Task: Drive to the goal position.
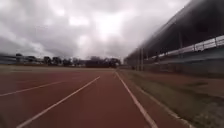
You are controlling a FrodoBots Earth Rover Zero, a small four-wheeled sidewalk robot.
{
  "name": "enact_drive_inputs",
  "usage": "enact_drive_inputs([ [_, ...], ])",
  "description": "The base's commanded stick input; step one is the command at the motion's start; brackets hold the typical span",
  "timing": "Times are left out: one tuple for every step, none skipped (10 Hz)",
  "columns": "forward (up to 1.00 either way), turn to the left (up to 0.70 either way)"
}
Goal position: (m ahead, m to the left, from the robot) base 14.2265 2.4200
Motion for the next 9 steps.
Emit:
enact_drive_inputs([
  [0.7, -0.23],
  [0.7, 0.0],
  [0.7, 0.0],
  [0.7, 0.0],
  [0.7, 0.0],
  [0.7, 0.0],
  [0.7, 0.0],
  [0.7, 0.0],
  [0.7, 0.0],
])
